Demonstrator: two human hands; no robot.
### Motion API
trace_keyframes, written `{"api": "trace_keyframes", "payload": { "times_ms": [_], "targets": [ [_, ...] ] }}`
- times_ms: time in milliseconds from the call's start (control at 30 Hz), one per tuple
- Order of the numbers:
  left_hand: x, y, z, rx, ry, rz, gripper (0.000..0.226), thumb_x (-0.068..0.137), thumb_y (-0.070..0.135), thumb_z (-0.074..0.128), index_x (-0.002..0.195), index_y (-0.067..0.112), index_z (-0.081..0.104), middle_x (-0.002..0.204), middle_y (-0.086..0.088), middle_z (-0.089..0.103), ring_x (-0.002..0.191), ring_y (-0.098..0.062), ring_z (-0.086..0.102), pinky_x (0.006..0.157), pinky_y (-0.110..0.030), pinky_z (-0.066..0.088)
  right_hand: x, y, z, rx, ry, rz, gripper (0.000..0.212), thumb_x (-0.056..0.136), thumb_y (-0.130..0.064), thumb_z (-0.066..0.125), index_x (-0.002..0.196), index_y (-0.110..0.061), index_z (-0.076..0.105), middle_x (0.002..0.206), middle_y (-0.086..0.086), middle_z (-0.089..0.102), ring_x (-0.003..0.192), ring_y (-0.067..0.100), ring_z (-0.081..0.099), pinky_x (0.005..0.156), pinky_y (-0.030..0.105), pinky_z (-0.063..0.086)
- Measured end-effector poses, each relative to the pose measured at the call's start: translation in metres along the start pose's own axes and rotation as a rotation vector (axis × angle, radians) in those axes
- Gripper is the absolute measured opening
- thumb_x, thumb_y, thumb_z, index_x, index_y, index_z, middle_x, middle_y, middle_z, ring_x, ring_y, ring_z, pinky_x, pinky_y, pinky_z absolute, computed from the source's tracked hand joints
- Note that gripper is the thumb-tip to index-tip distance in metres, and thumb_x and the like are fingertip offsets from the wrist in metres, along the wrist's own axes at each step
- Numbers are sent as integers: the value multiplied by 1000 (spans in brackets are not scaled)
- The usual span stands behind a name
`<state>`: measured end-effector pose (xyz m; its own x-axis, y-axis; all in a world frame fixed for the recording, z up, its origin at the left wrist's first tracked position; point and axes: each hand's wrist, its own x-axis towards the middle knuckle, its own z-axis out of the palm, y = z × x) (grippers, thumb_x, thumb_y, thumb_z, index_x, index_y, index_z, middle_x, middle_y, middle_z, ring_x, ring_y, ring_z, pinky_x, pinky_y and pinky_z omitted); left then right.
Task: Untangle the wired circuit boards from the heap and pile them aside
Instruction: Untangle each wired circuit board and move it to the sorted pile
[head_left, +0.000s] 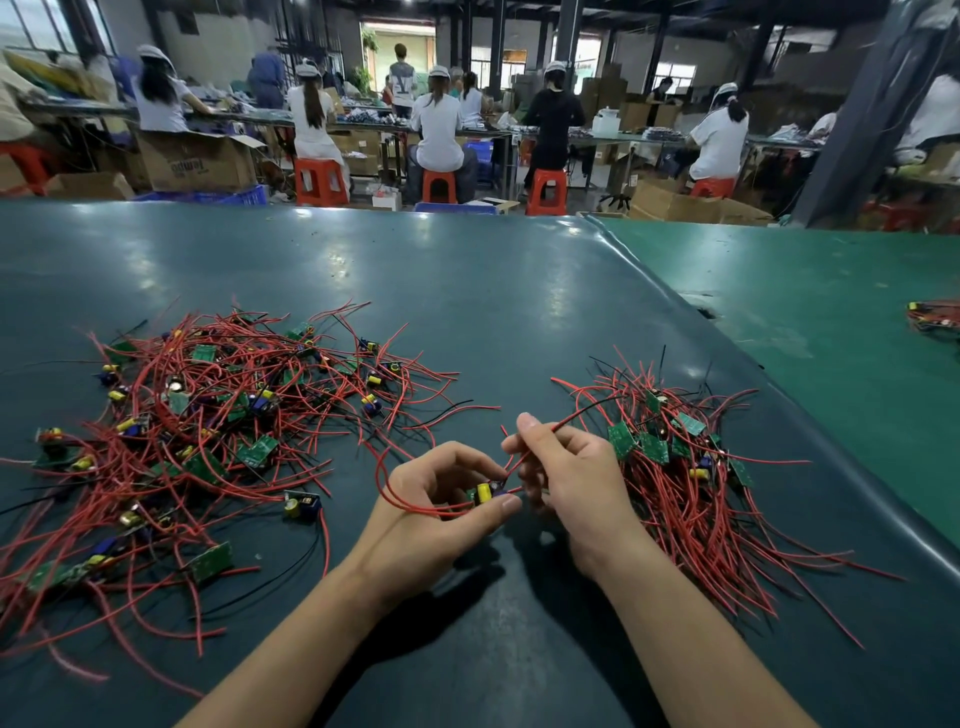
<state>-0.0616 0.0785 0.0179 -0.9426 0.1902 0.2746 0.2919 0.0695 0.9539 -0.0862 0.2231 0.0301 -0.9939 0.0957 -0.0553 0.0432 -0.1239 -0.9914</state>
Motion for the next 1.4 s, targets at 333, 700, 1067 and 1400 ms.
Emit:
{"api": "trace_keyframes", "payload": {
  "times_ms": [333,700,1067,1400],
  "targets": [
    [1,-7,1,117,-38,37,19,79,16,80,89,13,65,72,-14,66,62,-14,54,59,-26,43,-1,2,4,-12,-42,89,35,93,-29,64,62,-14,70,50,0,49,41,13,44,41,19,33],
    [-11,-2,13,-7,-215,158,16,85,1,62,100,5,63,93,-14,65,81,-28,61,74,-47,50,-9,4,12,21,-209,58,40,96,-24,59,59,-12,68,59,10,63,53,19,60,56,26,50],
    [3,-8,9,-140,251,11,11,83,5,71,93,9,67,77,-5,74,65,-10,67,62,-20,52,1,4,-1,119,-157,20,21,74,-32,75,77,-11,71,59,2,56,47,9,50,39,19,37],
    [0,-1,5,-194,206,67,11,74,16,82,80,11,74,64,-15,69,52,-13,56,52,-23,46,10,-8,-14,289,187,-134,27,88,-10,69,61,-11,72,54,-1,57,41,4,43,35,15,31]
  ]
}}
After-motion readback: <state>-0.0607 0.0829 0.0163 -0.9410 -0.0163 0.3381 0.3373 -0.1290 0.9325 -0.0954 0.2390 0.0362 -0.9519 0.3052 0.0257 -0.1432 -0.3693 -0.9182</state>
